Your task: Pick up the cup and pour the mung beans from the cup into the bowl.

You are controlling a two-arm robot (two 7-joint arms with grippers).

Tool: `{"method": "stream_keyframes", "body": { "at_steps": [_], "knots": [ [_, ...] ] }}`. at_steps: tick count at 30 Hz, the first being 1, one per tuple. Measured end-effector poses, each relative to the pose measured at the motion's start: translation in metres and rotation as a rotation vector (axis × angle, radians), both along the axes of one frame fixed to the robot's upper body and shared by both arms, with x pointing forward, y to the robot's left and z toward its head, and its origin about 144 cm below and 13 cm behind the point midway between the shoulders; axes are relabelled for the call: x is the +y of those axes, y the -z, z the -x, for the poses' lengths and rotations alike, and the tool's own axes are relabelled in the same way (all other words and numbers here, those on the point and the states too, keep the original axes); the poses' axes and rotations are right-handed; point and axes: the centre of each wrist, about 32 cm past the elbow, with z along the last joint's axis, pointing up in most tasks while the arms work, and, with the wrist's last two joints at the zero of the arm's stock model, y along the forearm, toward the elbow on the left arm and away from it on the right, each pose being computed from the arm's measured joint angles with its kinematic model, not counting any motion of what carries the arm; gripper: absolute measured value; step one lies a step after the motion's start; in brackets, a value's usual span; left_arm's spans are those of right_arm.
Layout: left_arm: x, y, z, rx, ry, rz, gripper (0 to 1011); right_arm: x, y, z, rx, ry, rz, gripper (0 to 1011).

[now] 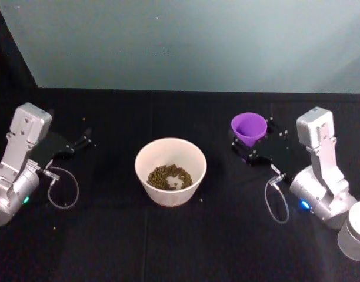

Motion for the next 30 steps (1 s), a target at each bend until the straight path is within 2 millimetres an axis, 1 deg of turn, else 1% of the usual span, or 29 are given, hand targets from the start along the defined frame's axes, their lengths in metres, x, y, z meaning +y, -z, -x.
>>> {"method": "stream_keyframes", "body": {
  "at_steps": [4, 22, 25, 30],
  "knots": [
    [0.000, 0.000, 0.000, 0.000, 0.000, 0.000, 1000, 0.000, 0.006, 0.003, 0.041, 0.015, -0.040, 746],
    [0.000, 0.000, 0.000, 0.000, 0.000, 0.000, 1000, 0.001, 0.005, 0.003, 0.052, 0.017, -0.045, 746],
    [0.000, 0.000, 0.000, 0.000, 0.000, 0.000, 1000, -0.001, 0.004, 0.002, 0.022, -0.001, -0.041, 746],
    [0.000, 0.000, 0.000, 0.000, 0.000, 0.000, 1000, -0.010, 0.007, -0.001, -0.031, -0.071, -0.032, 746]
  ]
}}
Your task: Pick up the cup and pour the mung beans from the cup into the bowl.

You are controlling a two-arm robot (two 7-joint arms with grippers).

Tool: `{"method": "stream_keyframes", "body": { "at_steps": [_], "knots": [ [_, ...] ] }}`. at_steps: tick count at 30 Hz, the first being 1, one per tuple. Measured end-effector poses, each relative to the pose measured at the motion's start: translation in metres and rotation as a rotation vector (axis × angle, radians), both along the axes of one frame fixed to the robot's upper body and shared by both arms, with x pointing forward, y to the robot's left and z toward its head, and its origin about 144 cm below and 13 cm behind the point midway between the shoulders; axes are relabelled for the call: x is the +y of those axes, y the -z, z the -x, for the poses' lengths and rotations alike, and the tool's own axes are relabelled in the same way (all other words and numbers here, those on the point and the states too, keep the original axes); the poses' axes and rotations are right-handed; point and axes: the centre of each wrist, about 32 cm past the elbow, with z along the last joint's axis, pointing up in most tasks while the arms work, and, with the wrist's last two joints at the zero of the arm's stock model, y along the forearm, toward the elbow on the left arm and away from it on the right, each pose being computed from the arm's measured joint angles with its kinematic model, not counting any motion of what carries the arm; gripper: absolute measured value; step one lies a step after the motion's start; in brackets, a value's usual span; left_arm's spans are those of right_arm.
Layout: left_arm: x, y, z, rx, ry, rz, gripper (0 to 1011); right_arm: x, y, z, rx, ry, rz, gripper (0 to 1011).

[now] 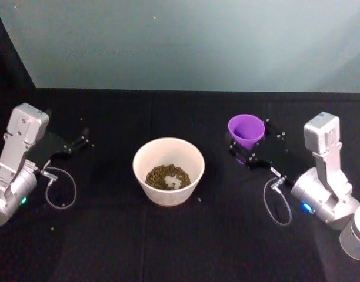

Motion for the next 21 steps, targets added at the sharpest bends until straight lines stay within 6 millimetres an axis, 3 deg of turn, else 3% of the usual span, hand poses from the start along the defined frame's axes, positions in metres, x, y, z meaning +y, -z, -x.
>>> {"method": "stream_keyframes", "body": {
  "at_steps": [14, 21],
  "knots": [
    [0.000, 0.000, 0.000, 0.000, 0.000, 0.000, 1000, -0.031, 0.020, -0.001, 0.009, -0.136, -0.016, 746],
    [0.000, 0.000, 0.000, 0.000, 0.000, 0.000, 1000, -0.029, 0.035, 0.008, 0.032, -0.100, -0.088, 746]
  ]
}}
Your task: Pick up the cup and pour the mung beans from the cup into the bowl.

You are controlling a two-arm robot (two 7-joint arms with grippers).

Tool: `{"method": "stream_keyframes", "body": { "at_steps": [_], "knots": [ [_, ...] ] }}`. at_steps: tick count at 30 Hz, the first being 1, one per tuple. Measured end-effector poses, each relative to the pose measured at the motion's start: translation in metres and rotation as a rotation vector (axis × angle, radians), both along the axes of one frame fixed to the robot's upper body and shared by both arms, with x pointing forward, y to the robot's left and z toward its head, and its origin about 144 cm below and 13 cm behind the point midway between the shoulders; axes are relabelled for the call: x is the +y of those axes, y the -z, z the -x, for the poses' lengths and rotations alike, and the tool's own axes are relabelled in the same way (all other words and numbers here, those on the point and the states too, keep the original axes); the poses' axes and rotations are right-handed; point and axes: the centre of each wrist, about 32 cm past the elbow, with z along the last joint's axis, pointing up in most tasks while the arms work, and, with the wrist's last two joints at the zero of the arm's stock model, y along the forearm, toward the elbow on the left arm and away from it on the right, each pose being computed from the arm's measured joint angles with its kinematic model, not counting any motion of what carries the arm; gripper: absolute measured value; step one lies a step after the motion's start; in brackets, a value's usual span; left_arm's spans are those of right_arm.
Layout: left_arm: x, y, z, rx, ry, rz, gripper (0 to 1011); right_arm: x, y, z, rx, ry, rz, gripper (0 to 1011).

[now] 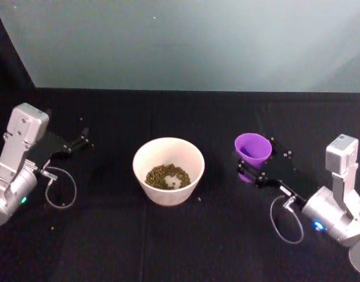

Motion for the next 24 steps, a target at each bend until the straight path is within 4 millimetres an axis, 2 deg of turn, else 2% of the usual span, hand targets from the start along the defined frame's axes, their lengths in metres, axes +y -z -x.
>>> {"method": "stream_keyframes", "body": {
  "at_steps": [10, 24],
  "knots": [
    [0.000, 0.000, 0.000, 0.000, 0.000, 0.000, 1000, 0.009, 0.013, 0.006, 0.051, 0.055, -0.052, 746],
    [0.000, 0.000, 0.000, 0.000, 0.000, 0.000, 1000, 0.016, 0.009, 0.003, 0.079, 0.099, -0.032, 746]
  ]
}}
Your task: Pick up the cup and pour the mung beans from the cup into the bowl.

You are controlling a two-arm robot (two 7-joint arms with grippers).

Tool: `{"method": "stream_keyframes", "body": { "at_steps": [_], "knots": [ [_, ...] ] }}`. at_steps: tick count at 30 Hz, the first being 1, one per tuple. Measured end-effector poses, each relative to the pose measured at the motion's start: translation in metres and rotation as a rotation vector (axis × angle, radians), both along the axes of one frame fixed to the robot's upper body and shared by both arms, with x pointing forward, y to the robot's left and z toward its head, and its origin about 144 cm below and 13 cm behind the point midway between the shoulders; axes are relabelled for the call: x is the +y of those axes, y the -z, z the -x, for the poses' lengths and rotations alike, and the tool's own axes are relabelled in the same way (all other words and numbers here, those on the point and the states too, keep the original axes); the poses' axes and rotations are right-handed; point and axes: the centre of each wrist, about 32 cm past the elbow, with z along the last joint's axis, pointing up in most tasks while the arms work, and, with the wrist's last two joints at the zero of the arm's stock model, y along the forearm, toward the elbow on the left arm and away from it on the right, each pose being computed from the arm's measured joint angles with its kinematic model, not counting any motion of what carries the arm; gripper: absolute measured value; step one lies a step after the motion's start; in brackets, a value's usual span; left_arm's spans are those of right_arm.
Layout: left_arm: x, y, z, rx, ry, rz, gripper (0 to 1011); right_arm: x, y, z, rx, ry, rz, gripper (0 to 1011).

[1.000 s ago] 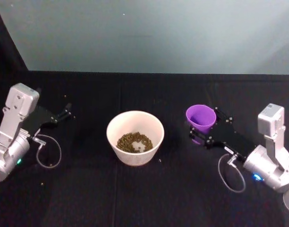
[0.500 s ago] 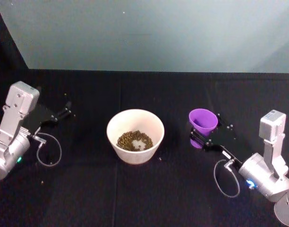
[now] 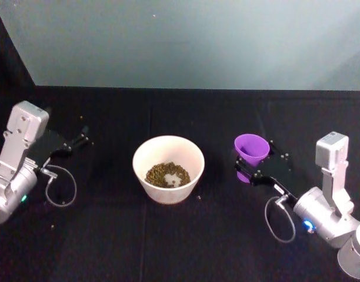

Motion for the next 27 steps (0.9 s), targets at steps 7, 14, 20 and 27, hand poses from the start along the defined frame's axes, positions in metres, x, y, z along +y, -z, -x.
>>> {"method": "stream_keyframes", "body": {
  "at_steps": [7, 14, 20, 27],
  "knots": [
    [0.000, 0.000, 0.000, 0.000, 0.000, 0.000, 1000, 0.008, -0.003, -0.004, 0.007, 0.008, -0.001, 746],
    [0.000, 0.000, 0.000, 0.000, 0.000, 0.000, 1000, 0.012, -0.002, -0.008, 0.028, 0.017, -0.008, 746],
    [0.000, 0.000, 0.000, 0.000, 0.000, 0.000, 1000, 0.015, 0.000, -0.011, 0.046, 0.020, -0.005, 746],
    [0.000, 0.000, 0.000, 0.000, 0.000, 0.000, 1000, 0.016, 0.000, -0.012, 0.051, 0.020, -0.008, 746]
  ]
}}
